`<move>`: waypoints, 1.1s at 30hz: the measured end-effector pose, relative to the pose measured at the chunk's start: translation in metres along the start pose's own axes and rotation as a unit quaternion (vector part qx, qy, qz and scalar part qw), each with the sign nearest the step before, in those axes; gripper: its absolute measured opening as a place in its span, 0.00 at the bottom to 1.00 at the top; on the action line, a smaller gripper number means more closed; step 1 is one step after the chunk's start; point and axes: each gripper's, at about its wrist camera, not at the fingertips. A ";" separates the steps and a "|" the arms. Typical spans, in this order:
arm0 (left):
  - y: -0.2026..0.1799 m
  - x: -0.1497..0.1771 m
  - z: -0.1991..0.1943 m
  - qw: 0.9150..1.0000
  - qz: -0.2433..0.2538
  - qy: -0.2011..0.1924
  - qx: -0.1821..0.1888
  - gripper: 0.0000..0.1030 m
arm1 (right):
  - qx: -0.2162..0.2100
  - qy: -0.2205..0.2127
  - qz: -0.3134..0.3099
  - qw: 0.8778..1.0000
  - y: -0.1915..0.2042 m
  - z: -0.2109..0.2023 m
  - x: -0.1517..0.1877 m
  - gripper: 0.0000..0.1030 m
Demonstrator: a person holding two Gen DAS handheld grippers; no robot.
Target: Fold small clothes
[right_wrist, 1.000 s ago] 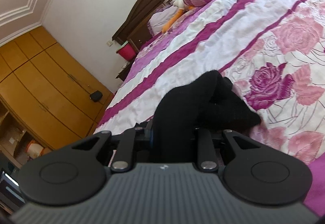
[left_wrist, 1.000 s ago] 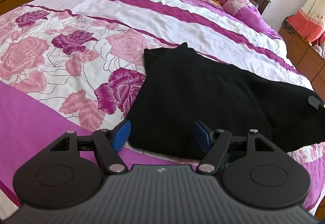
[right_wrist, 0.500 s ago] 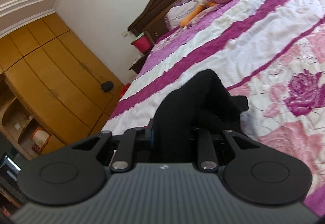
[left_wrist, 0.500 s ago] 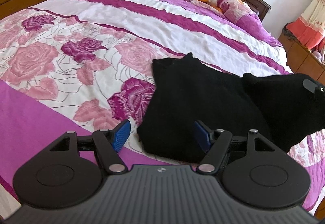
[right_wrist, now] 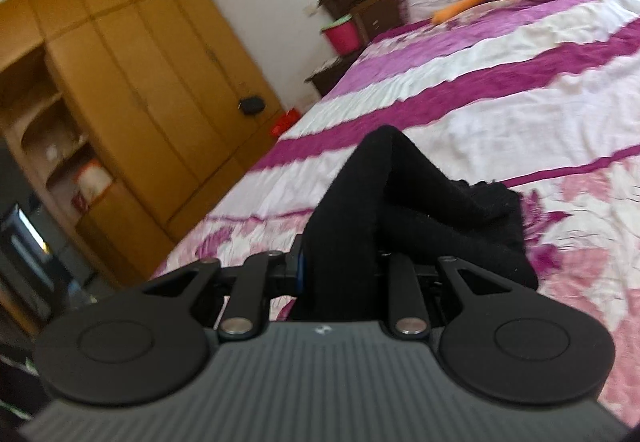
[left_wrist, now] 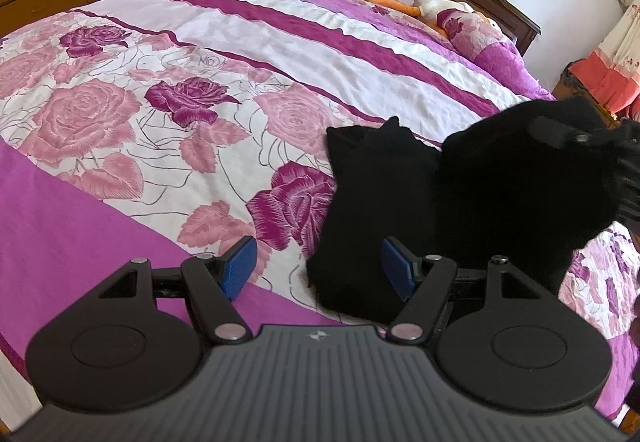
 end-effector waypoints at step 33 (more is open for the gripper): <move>0.013 -0.003 -0.023 0.999 -0.016 -0.029 0.004 0.71 | -0.053 0.044 -0.012 0.998 0.035 0.012 0.041 0.56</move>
Point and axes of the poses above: each gripper's, at about its wrist camera, not at the fingertips, and z roughly the way its jaws point, y to its left, x to its underside, and after that the axes turned 6 degrees about z, right-handed
